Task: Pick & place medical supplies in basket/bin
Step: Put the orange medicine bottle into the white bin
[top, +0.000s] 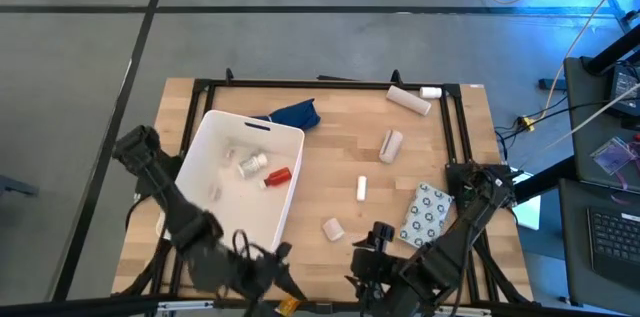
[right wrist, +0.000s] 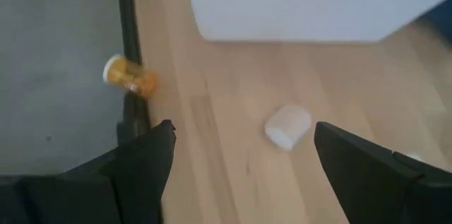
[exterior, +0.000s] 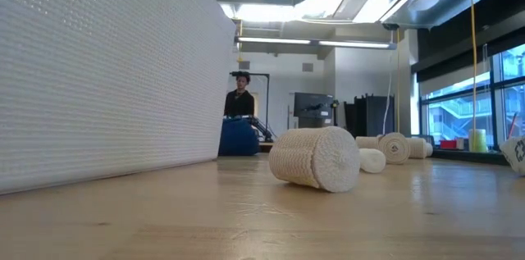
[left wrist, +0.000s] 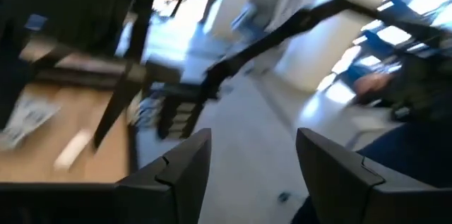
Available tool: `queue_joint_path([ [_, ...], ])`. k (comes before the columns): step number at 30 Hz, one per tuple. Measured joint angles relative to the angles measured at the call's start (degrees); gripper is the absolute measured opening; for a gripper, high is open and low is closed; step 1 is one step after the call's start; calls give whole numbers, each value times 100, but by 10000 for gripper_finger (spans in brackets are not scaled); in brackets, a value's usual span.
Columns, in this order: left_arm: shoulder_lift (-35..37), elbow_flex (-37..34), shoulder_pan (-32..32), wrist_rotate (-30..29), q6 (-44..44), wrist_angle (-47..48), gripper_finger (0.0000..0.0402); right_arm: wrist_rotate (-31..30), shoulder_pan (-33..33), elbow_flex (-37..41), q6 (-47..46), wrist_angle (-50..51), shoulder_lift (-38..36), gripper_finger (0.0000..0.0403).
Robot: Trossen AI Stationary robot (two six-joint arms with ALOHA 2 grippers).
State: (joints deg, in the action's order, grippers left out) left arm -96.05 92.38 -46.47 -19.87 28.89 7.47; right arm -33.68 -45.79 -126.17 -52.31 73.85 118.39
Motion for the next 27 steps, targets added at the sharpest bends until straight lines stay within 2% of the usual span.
queue_joint_path([
  [5, -798, 961, -378, -731, 649, 1451, 187, 41, -165, 0, -260, 373, 0, 338],
  [10, -1557, 1642, -488, -614, 2012, 2462, 180, 41, -244, 0, -306, 663, 0, 338],
  [16, -2226, 1753, -532, -224, 3013, 2625, 180, 40, -243, 0, -290, 871, 0, 338],
  [20, -2529, 1755, -514, -183, 3050, 2665, 180, 37, -240, 0, -274, 886, 0, 338],
  [27, -2664, 1755, -410, 494, 3153, 2655, 180, 36, -240, 0, -280, 882, 0, 338],
])
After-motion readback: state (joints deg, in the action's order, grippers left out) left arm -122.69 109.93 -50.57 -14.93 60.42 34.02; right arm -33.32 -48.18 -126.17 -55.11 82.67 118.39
